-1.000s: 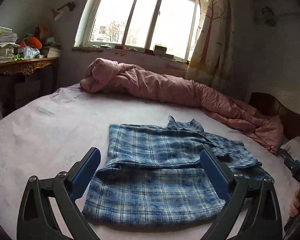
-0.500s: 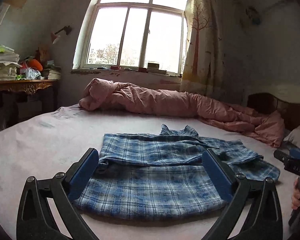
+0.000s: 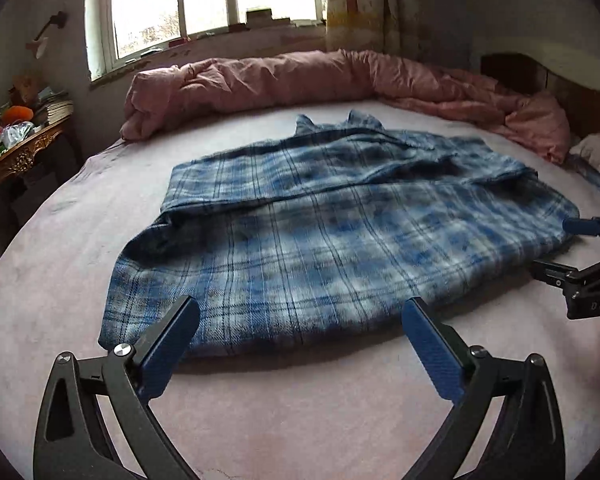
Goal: Fold large clothes
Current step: 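Withdraw both open tools and move them to the folded hem edge, then grasp the hem edge with both tools and lift it toward the collar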
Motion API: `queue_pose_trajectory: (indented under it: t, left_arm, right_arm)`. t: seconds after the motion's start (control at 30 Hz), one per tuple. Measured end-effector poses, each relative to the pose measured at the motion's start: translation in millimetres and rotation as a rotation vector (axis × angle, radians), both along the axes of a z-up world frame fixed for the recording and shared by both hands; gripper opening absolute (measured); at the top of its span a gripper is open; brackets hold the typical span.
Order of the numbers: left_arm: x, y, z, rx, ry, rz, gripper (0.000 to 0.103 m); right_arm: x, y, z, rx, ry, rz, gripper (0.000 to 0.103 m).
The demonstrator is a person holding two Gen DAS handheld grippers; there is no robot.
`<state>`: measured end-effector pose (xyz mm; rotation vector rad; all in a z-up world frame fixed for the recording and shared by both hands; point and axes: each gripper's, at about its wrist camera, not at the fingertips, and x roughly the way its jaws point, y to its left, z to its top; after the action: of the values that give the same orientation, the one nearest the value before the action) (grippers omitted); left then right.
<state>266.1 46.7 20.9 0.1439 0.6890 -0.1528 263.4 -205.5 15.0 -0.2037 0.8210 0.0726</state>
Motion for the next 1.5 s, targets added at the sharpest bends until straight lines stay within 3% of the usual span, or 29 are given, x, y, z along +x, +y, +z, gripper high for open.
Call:
queue_pose_trajectory:
  t: [0.07,0.17,0.3,0.43,0.47,0.57,0.63,0.7,0.73,0.77,0.8,0.87,0.93,1.1,1.3,1.5]
  left_arm:
    - [3.2,-4.0,-8.0,0.043,0.034,0.005,0.092]
    - [3.6,-8.1,-12.7,0.040,0.065,-0.045,0.090]
    - [5.8,-16.0,-21.6,0.093,0.114,-0.079,0.090]
    - [16.0,-12.8,-29.7,0.155,0.131,0.014,0.091]
    - [19.2,-10.4,-30.0,0.176,0.119,0.046,0.091]
    - [34.9,-4.7,-36.1,0.225,0.114,0.097,0.092]
    - [43.6,2.0,-36.7,0.203,0.118,0.104,0.092]
    - [49.1,8.8,-37.8,0.192,0.117,0.125,0.091]
    - [50.9,12.5,-38.2,0.180,0.121,0.134,0.090]
    - [52.0,15.9,-37.8,0.168,0.120,0.143,0.080]
    - [51.6,18.5,-36.8,0.159,0.114,0.152,0.048]
    - [49.5,21.9,-34.7,0.161,0.095,0.170,0.006]
    - [42.2,25.8,-27.5,0.107,0.081,0.129,0.003]
    - [-1.3,40.9,5.1,0.065,0.019,0.138,0.002]
    - [-78.2,48.8,27.5,0.104,-0.004,0.082,0.002]
    - [-165.5,71.9,31.4,-0.045,0.022,0.089,0.002]
  right_arm:
    - [0.7,11.5,-10.7,-0.037,0.055,0.043,0.103]
    - [7.3,20.0,-24.3,-0.023,0.130,0.041,0.103]
    - [7.7,21.1,-24.8,-0.076,0.084,-0.001,0.103]
    - [21.8,9.0,-27.2,-0.096,0.072,-0.103,0.103]
    - [25.4,7.4,-26.1,-0.124,0.055,-0.135,0.103]
    - [32.1,14.4,-27.5,-0.368,-0.042,-0.207,0.100]
    - [36.6,13.0,-30.2,-0.381,-0.038,-0.174,0.093]
    - [37.6,2.7,-27.4,-0.294,-0.015,-0.153,0.061]
    - [38.8,-2.0,-26.5,-0.266,-0.005,-0.156,0.052]
    - [40.4,-7.9,-27.0,-0.241,0.010,-0.169,0.035]
    - [41.5,-11.7,-27.5,-0.226,0.019,-0.179,0.015]
    - [40.4,-19.6,-26.5,-0.188,0.017,-0.200,0.010]
    - [33.6,-23.2,-21.9,-0.157,-0.015,-0.212,0.006]
    - [-4.9,-22.3,5.3,-0.127,-0.112,-0.197,0.005]
    - [-96.5,-11.7,26.9,-0.235,-0.175,-0.092,0.005]
    - [-204.8,-19.7,28.3,-0.108,-0.185,-0.061,0.005]
